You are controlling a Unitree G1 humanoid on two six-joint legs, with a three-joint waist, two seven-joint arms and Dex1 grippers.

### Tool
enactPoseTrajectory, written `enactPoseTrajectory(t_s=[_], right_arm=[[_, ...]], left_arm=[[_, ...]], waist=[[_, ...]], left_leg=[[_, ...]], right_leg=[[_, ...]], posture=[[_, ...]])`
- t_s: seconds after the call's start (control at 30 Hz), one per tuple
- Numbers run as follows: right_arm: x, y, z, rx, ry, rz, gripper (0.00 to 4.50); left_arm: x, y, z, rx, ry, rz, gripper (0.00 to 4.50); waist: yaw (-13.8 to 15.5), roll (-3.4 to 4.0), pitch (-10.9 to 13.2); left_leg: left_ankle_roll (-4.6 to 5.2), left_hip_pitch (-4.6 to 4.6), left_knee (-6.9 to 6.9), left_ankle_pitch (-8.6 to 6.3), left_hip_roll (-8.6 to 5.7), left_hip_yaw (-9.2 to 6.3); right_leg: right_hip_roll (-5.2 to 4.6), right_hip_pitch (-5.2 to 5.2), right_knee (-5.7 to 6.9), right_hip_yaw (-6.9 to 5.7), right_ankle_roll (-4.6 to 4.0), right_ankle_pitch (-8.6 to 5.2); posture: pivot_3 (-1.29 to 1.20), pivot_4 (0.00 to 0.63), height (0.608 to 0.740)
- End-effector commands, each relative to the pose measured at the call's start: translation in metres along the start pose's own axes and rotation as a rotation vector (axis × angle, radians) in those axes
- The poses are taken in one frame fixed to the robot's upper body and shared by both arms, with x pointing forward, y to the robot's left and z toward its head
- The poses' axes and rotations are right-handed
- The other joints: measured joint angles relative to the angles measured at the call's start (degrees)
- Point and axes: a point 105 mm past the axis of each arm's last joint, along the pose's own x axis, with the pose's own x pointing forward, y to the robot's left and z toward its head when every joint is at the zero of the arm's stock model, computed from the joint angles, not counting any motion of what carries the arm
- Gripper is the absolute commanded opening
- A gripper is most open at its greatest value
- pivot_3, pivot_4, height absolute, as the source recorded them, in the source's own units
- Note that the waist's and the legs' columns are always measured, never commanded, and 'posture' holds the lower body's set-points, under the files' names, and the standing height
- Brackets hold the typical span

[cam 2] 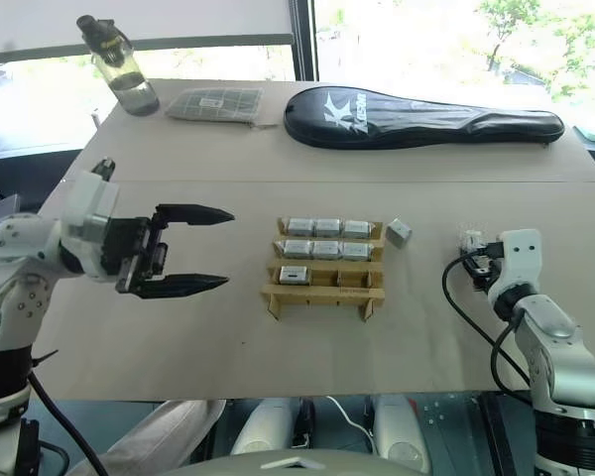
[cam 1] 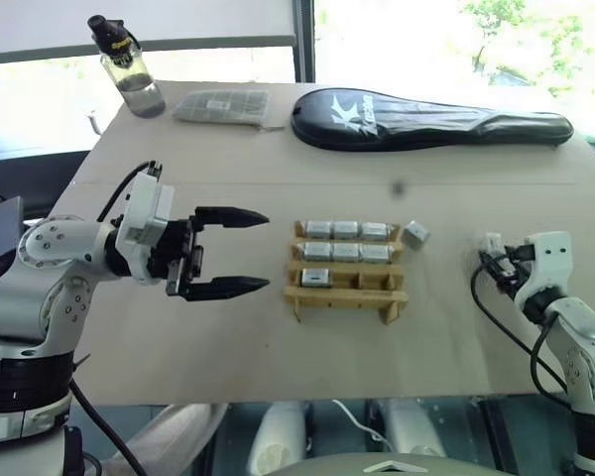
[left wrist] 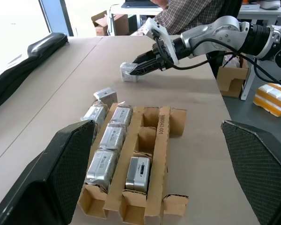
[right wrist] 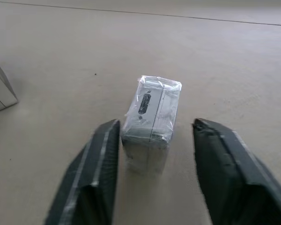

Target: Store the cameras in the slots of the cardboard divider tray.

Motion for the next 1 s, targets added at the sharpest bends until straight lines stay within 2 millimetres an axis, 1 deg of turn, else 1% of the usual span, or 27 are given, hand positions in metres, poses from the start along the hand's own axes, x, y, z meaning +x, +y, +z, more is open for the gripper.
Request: enactPoseTrajectory(t_s=[0.03, 0.1, 0.17, 0.23, 0.3, 0.37, 0.47, 0.5, 0.57, 0.6, 0.7, 0.73, 0.83, 0.93, 1.0], right_arm=[[-0.001, 0.000, 0.012, -0.018, -0.040, 0.004, 0.67], [-0.002, 0.003, 0.015, -0.022, -0.051, 0.028, 0.68], [-0.004, 0.013, 0.027, 0.006, -0.095, 0.121, 0.68], [-0.009, 0.029, 0.048, -0.002, -0.158, 0.274, 0.68], [-0.015, 0.044, 0.063, -0.069, -0.172, 0.425, 0.68], [-0.019, 0.062, 0.072, -0.202, -0.165, 0.581, 0.68], [-0.027, 0.089, 0.076, -0.396, -0.119, 0.831, 0.68], [-0.028, 0.094, 0.076, -0.428, -0.111, 0.881, 0.68], [-0.025, 0.106, 0.080, -0.502, -0.106, 0.972, 0.68], [-0.023, 0.116, 0.085, -0.536, -0.125, 1.028, 0.68], [-0.018, 0.141, 0.097, -0.575, -0.154, 1.159, 0.68], [-0.016, 0.151, 0.098, -0.593, -0.147, 1.208, 0.68], [-0.011, 0.174, 0.094, -0.646, -0.122, 1.322, 0.68], [-0.007, 0.191, 0.090, -0.662, -0.109, 1.390, 0.68], [-0.005, 0.196, 0.086, -0.679, -0.092, 1.421, 0.68]], left_arm=[[0.000, -0.001, 0.006, 0.036, -0.007, 0.001, 4.50], [-0.001, -0.002, 0.006, 0.034, -0.004, 0.001, 4.50], [-0.002, -0.002, 0.006, 0.031, -0.003, 0.002, 4.50], [-0.002, -0.002, 0.005, 0.026, 0.001, 0.003, 4.50], [-0.003, -0.001, 0.005, 0.023, 0.005, 0.006, 4.50], [-0.004, 0.000, 0.004, 0.021, 0.007, 0.008, 4.50], [-0.004, 0.001, 0.003, 0.019, 0.008, 0.008, 4.50], [-0.004, 0.001, 0.003, 0.019, 0.008, 0.008, 4.50], [-0.005, 0.001, 0.003, 0.018, 0.009, 0.005, 4.50], [-0.005, 0.001, 0.003, 0.018, 0.012, 0.003, 4.50], [-0.007, 0.001, 0.003, 0.019, 0.021, -0.001, 4.50], [-0.009, 0.000, 0.002, 0.020, 0.030, -0.001, 4.50], [-0.014, -0.004, 0.001, 0.012, 0.055, 0.000, 4.50], [-0.017, -0.008, -0.002, 0.004, 0.078, 0.004, 4.50], [-0.019, -0.011, -0.003, -0.001, 0.090, 0.005, 4.50]], waist=[[0.0, 0.00, 0.0], [0.0, 0.00, 0.0], [0.0, 0.00, 0.0], [0.0, 0.07, 0.0], [-0.2, 0.10, 0.1], [-0.2, 0.08, 0.1], [-0.2, 0.06, 0.0], [-0.1, 0.05, 0.0], [-0.1, 0.05, 0.1], [-0.2, 0.04, 0.1], [-0.3, 0.04, 0.1], [-0.3, 0.04, 0.1], [-0.7, 0.03, 0.1], [-0.5, 0.03, 0.1], [-0.4, 0.04, 0.1]], left_leg=[[0.00, 0.00, 0.00, 0.00, 0.00, 0.00], [0.00, 0.00, 0.00, 0.00, 0.00, 0.00], [0.00, 0.00, 0.00, 0.00, 0.00, 0.01], [0.00, 0.00, -0.01, 0.00, 0.00, 0.00], [0.01, 0.01, -0.01, -0.01, 0.00, 0.03], [0.08, 0.02, -0.01, -0.04, 0.00, 0.03], [0.23, 0.04, -0.02, -0.13, 0.02, -0.01], [0.24, 0.03, -0.02, -0.14, 0.03, -0.05], [0.25, 0.01, -0.04, -0.14, 0.04, -0.11], [0.25, -0.01, -0.04, -0.14, 0.04, -0.10], [0.24, -0.03, -0.02, -0.14, 0.02, -0.04], [0.24, -0.02, -0.01, -0.14, 0.03, -0.04], [0.02, -0.05, -0.03, -0.01, 0.03, -0.06], [0.01, -0.15, -0.05, -0.01, 0.04, -0.15], [0.01, -0.26, -0.05, -0.01, 0.02, -0.13]], right_leg=[[0.00, 0.00, 0.00, 0.00, 0.00, 0.00], [0.00, 0.00, 0.00, -0.01, 0.00, 0.00], [0.00, 0.00, 0.00, 0.00, -0.01, -0.01], [0.00, 0.00, -0.01, 0.00, 0.00, 0.00], [0.00, 0.00, -0.01, 0.01, 0.01, 0.01], [0.00, -0.01, -0.01, 0.01, 0.01, 0.01], [0.01, 0.01, -0.02, -0.06, -0.01, -0.01], [0.04, 0.00, -0.03, -0.09, -0.01, -0.01], [0.05, 0.00, -0.05, -0.15, 0.00, 0.00], [0.05, -0.01, -0.05, -0.15, 0.00, 0.00], [0.04, -0.02, -0.06, -0.12, -0.01, 0.00], [0.04, -0.02, -0.06, -0.12, 0.00, 0.01], [0.03, -0.04, -0.07, -0.14, 0.00, 0.02], [0.00, -0.07, -0.10, -0.27, 0.07, 0.07], [-0.05, -0.16, -0.12, -0.27, 0.08, 0.08]], posture=[[0.00, 0.150, 0.740], [0.00, 0.150, 0.740], [0.00, 0.150, 0.740], [0.00, 0.150, 0.740], [0.00, 0.150, 0.740], [0.00, 0.150, 0.740], [0.00, 0.150, 0.740], [0.00, 0.150, 0.740], [0.00, 0.150, 0.740], [0.00, 0.150, 0.740], [0.00, 0.150, 0.740], [0.00, 0.150, 0.740], [0.00, 0.150, 0.740], [0.00, 0.150, 0.740], [0.00, 0.150, 0.740]])
